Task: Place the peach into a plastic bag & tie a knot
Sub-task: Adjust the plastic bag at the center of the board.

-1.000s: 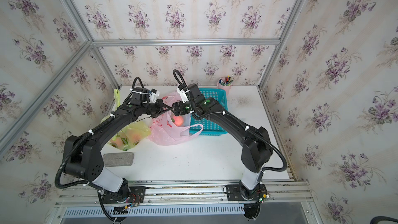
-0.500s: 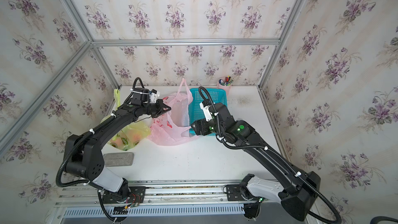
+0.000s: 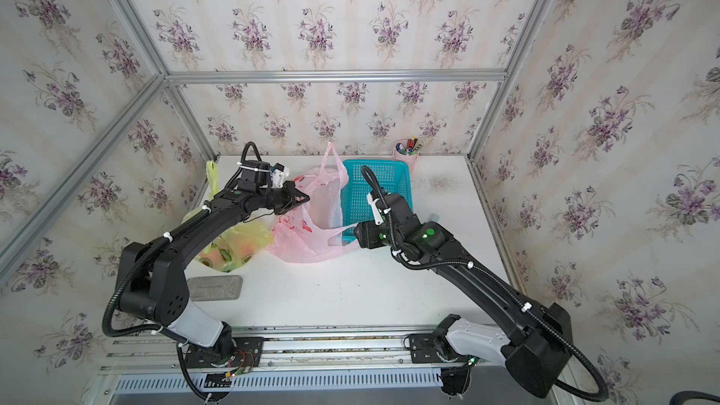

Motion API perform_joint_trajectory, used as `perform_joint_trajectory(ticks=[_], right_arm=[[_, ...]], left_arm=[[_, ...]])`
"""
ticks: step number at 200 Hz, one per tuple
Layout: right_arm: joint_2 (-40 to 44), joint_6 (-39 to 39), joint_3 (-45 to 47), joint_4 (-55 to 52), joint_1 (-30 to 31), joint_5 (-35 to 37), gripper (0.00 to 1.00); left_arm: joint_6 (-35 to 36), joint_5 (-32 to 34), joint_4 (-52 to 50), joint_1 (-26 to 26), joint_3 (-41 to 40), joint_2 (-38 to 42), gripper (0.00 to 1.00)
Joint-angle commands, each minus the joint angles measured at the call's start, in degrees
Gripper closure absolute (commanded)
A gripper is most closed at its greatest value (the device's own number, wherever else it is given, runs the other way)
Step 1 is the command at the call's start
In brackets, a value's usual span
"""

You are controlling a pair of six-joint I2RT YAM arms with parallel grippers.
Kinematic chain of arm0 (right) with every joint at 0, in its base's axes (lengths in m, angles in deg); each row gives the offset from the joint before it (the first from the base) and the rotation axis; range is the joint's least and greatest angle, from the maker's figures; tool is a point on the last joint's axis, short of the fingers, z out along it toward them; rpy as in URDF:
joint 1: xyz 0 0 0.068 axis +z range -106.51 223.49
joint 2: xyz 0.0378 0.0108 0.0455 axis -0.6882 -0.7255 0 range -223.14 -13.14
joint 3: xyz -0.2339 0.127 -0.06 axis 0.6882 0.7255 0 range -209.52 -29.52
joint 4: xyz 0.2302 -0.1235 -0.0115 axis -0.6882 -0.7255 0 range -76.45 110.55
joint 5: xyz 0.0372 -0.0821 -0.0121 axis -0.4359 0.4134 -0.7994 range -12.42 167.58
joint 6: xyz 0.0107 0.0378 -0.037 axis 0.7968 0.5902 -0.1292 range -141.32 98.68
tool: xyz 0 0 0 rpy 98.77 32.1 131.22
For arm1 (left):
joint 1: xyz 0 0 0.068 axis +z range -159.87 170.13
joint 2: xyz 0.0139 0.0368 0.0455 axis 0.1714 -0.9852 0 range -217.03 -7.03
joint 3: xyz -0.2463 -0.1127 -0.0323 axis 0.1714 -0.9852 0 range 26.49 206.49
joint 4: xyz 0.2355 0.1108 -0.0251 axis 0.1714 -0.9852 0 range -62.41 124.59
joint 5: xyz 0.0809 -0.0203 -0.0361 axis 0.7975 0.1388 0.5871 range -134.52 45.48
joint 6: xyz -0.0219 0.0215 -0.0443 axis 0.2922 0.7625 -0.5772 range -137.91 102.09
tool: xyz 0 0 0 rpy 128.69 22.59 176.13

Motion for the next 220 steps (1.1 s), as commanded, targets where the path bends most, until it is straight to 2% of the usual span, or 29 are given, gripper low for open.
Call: perform_joint_trajectory(ticks=[1, 18, 34, 50, 55, 69, 103, 117, 137, 163, 184, 220], right_arm=[[-1.3, -0.4, -0.2, 3.4, -0.6, -1.2, 0.38], [-2.0, -0.8, -0.4, 5.4, -1.1, -3.0, 0.47], [-2.6, -1.1, -1.1, 6.6, -1.1, -3.8, 0.63], [-2.9, -1.8, -2.1, 7.7, -1.1, -5.0, 0.8], [-3.0, -2.0, -2.6, 7.9, -1.1, -5.6, 0.85], [-3.6, -2.4, -4.7, 8.2, -1.1, -7.8, 1.0], [-5.8, -2.6, -11.3, 8.6, -1.0, -16.5, 1.0], [-7.7, -2.7, -14.7, 7.8, -0.5, -18.7, 1.0], [-10.6, -2.7, -19.5, 7.1, 0.9, -21.1, 1.0], [-13.7, -1.7, -25.0, 6.7, 2.3, -22.7, 1.0], [-15.4, -0.6, -28.2, 6.9, 3.3, -24.2, 1.0], [-17.8, 0.8, -31.5, 7.3, 5.1, -24.4, 1.0]], left_arm=[[-0.2, -0.6, 1.6, 0.0, -0.1, 0.3, 0.93], [-0.3, -0.6, 1.7, 0.0, -0.1, 0.6, 0.92], [-0.4, -0.7, 1.6, 0.0, 0.0, 0.7, 0.88], [-0.3, -0.7, 1.6, 0.0, -0.1, 1.5, 0.79], [0.0, -0.3, 1.3, 0.0, -0.2, 2.2, 0.72], [2.7, 3.2, -0.7, -0.3, -0.5, 5.8, 0.42], [17.5, 7.6, -2.7, -5.7, -1.9, 19.0, 0.24], [24.3, 9.3, -3.0, -9.9, -2.8, 23.5, 0.2], [30.4, 13.3, -3.0, -14.8, -4.4, 28.2, 0.18], [34.5, 18.6, -2.8, -17.8, -5.8, 30.7, 0.18], [36.7, 25.6, -2.3, -19.9, -7.2, 32.2, 0.18], [37.5, 31.9, 2.1, -22.8, -9.7, 33.3, 0.18]])
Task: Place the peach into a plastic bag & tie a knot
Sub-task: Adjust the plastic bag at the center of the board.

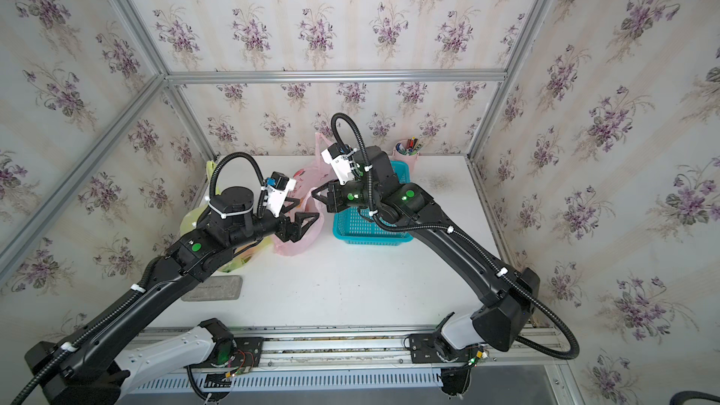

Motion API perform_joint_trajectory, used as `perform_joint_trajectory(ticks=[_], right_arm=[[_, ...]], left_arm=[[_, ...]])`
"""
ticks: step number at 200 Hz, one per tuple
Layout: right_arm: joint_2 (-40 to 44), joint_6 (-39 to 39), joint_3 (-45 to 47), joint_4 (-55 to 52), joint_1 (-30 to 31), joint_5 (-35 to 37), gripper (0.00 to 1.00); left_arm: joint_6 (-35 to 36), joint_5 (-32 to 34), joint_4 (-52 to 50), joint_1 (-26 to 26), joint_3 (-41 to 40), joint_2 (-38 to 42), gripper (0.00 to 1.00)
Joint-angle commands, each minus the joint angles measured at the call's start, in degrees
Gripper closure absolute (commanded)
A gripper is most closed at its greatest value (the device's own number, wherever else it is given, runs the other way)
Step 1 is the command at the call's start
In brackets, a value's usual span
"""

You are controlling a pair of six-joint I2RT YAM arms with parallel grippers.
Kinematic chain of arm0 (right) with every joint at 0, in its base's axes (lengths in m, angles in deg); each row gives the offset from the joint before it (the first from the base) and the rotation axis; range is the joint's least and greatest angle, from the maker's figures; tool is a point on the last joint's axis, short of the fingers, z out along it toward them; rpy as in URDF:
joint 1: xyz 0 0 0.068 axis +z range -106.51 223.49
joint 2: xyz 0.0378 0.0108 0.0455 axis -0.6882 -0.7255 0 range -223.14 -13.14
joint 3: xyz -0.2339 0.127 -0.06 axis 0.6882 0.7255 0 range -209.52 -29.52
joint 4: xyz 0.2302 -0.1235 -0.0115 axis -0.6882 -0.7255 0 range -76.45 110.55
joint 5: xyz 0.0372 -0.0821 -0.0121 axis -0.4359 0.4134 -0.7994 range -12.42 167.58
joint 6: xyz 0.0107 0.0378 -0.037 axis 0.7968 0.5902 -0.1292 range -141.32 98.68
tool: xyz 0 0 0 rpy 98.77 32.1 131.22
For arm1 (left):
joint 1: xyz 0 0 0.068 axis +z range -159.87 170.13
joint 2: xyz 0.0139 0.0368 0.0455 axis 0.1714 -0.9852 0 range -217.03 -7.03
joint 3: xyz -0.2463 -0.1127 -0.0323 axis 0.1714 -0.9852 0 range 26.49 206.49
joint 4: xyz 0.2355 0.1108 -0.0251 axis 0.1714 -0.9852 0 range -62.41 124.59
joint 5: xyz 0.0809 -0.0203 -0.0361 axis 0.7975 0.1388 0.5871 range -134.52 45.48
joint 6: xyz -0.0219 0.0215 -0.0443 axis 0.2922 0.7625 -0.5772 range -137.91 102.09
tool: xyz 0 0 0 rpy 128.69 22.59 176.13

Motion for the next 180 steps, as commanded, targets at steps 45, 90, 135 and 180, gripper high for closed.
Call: perform_joint_trajectory(ticks=[45, 90, 135, 180], right_arm=[[-2.4, 4.0, -2.0, 3.0, 2.0, -1.9, 1.0], [-2.6, 4.7, -2.1, 3.9, 2.0, -3.0, 1.0], [-4.3, 0.8, -7.5, 1.2, -1.2, 7.6, 0.36], [-20.8, -8.8, -25.9, -7.2, -6.3, 26.7, 0.19]], left_arm=[[-0.3, 13.9, 10.4, -2.9, -3.1, -0.2, 0.34], [-0.9, 13.5, 14.0, -2.9, -5.0, -0.2, 0.75], [-1.5, 12.1, 14.3, -3.0, -8.1, 3.1, 1.0], [-3.4, 6.8, 14.0, -3.0, -11.3, 5.6, 1.0]])
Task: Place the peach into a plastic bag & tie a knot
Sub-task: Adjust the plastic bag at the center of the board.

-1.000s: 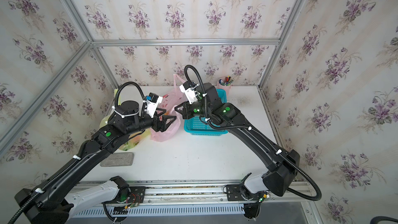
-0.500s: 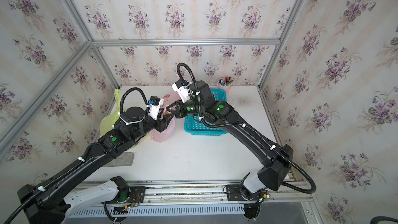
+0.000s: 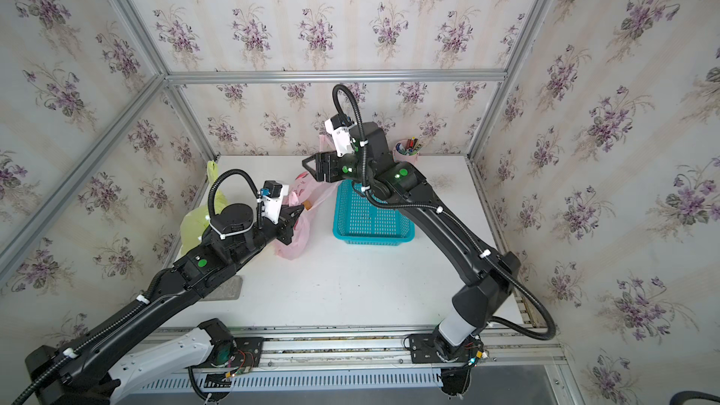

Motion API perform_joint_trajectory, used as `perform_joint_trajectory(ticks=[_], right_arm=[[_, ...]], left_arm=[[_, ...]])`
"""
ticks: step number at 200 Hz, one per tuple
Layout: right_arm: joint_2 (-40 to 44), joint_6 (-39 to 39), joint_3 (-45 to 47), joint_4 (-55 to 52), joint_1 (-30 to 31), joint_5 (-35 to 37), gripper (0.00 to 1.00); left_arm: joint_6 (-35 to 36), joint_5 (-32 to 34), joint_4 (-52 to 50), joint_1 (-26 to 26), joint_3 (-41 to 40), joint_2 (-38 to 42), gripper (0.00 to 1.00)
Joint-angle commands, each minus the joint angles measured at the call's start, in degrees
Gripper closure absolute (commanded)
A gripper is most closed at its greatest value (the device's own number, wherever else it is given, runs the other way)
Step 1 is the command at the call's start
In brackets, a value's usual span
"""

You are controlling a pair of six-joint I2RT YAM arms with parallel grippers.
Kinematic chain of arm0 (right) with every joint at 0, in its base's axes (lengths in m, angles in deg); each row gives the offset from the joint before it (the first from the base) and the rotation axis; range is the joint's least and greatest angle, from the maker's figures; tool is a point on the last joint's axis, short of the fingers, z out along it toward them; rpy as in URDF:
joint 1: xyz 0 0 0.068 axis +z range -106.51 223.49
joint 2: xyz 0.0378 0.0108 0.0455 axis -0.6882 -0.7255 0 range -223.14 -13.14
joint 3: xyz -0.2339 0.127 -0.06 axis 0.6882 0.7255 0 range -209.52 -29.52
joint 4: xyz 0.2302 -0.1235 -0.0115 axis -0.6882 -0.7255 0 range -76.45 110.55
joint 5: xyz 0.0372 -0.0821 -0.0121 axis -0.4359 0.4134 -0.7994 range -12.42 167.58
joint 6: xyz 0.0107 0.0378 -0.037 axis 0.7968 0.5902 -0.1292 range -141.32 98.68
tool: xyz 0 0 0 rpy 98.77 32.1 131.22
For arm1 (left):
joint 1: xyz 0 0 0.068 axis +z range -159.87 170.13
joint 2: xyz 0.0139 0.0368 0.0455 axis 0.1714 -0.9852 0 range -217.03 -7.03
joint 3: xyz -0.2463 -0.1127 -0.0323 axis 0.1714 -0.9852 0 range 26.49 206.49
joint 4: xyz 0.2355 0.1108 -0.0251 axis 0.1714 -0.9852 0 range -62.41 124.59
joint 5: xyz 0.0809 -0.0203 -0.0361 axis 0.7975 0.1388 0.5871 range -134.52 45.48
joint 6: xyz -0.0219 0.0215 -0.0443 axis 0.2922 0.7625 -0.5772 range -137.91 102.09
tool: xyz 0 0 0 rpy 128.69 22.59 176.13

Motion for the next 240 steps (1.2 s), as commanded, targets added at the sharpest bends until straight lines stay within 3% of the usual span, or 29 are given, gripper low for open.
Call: perform_joint_trajectory(ticks=[1, 26, 53, 103, 240], right_arm=[[-8.1, -6.5, -7.8, -5.6, -1.7, 12.8, 0.19], [-19.6, -8.5, -20.4, -10.9, -4.0, 19.1, 0.15], [-27.8, -8.9, -29.3, -14.0, -6.4, 19.5, 0.13], [-31.8, -7.0, -29.0, -10.6, -7.4, 10.5, 0.21], [-36.3, -2.1, -29.4, -1.8, -12.2, -2.6, 0.46]], left_arm=[[-1.6, -4.2, 1.8, 0.0, -0.9, 0.6, 1.0], [-3.0, -5.0, 1.3, 0.0, -2.7, 2.4, 1.0], [-3.8, -4.7, 0.8, 0.0, -4.7, 4.2, 1.0], [-4.6, -5.7, 0.6, 0.0, -4.9, 3.1, 1.0], [-5.3, -6.5, -0.2, -0.1, -4.7, 2.9, 0.97]])
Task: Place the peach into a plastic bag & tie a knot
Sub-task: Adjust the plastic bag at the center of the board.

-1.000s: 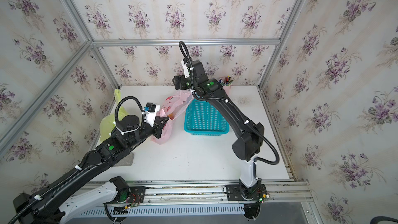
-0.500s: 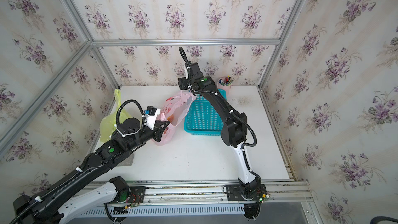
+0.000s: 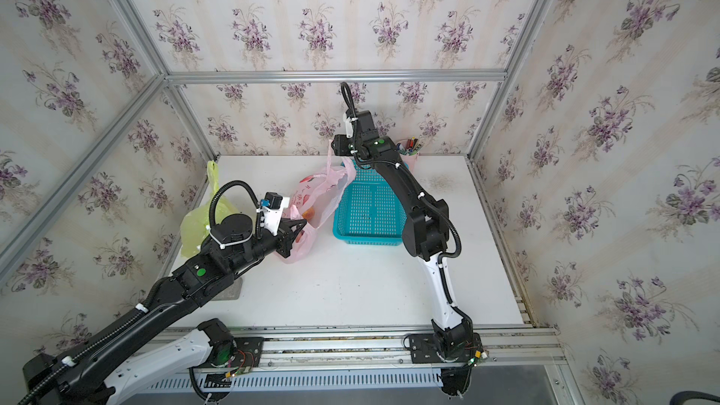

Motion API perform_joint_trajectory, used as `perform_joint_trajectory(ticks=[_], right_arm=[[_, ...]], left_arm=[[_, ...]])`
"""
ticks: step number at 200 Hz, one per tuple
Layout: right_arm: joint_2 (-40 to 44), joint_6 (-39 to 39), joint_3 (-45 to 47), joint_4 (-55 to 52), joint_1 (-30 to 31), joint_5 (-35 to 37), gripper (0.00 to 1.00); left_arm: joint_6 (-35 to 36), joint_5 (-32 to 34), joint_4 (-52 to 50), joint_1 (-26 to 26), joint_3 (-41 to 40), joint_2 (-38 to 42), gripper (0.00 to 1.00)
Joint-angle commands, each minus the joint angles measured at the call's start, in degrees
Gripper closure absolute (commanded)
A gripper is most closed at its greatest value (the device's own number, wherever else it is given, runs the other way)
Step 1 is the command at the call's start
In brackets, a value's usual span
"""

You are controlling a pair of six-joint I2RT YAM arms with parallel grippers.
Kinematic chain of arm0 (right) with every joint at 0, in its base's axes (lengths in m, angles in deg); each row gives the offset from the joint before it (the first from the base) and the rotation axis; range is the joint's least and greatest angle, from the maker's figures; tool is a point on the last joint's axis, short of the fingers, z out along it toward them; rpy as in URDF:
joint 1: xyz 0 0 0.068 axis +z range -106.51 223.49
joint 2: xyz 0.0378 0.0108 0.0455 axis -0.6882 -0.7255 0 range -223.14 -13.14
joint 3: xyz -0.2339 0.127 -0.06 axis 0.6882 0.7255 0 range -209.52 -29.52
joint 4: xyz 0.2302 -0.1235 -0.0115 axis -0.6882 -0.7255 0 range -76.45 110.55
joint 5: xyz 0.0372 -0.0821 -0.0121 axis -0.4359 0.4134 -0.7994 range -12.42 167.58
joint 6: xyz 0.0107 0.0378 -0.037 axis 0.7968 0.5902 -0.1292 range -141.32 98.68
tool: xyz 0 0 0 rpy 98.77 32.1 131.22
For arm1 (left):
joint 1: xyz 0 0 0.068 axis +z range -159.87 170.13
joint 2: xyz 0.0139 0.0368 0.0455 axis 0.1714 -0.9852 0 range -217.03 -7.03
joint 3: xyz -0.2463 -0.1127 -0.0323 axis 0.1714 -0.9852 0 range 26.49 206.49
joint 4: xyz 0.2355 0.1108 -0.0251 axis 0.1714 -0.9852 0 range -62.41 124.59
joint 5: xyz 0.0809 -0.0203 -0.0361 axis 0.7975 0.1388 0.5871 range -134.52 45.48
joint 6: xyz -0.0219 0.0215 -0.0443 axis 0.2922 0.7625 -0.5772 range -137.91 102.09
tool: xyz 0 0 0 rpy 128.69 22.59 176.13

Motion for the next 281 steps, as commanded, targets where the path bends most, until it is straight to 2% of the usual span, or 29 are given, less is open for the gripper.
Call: perform_joint_trajectory(ticks=[1, 52, 64, 82, 114, 141, 163, 183, 206, 229, 267, 281], right_arm=[[-0.8, 1.2, -0.3, 3.1, 0.0, -4.0, 0.46], [-2.2, 3.3, -0.4, 6.3, -0.7, -8.7, 0.58], [-2.5, 3.7, -0.4, 7.0, -0.9, -9.8, 0.64], [-2.5, 4.7, -0.4, 8.0, -1.3, -11.1, 0.79], [-0.1, 7.4, -0.4, 9.9, -1.9, -15.8, 0.87], [7.8, 7.7, 1.8, 8.4, -1.9, -18.1, 0.96], [19.7, 7.7, 12.3, 10.2, -1.8, -20.4, 1.0], [31.7, 7.3, 23.7, 11.9, -1.2, -20.7, 1.0], [43.4, 6.5, 32.3, 10.7, -0.2, -20.4, 1.0], [53.7, 6.7, 37.5, 8.1, 0.6, -19.2, 1.0], [65.0, 10.1, 41.2, 1.0, 0.5, -16.7, 1.0], [66.9, 11.3, 40.7, -0.9, 0.6, -18.1, 1.0]], left_arm=[[-0.6, -0.6, 0.2, 0.0, 0.5, -0.3, 0.97], [-0.5, -0.6, -0.9, 0.0, 0.9, -0.1, 0.95], [-0.5, -0.5, -1.2, 0.1, 1.0, 0.1, 0.95], [-0.4, -0.5, -1.7, 0.0, 1.1, 0.2, 0.95], [-0.5, 0.7, -3.3, 0.0, 1.7, 1.0, 0.95], [1.0, 9.9, -10.8, 0.2, 5.9, 6.2, 0.94], [3.3, 18.4, -19.5, 1.5, 13.6, 9.9, 0.92], [5.8, 21.5, -25.5, 3.2, 21.6, 9.5, 0.9], [7.7, 23.0, -30.1, 4.6, 28.8, 6.1, 0.9], [8.3, 18.2, -30.5, 7.1, 31.4, 3.7, 0.89], [9.1, -1.2, -27.9, 10.9, 31.4, 1.1, 0.9], [9.9, -3.2, -27.4, 10.9, 31.8, 0.8, 0.91]])
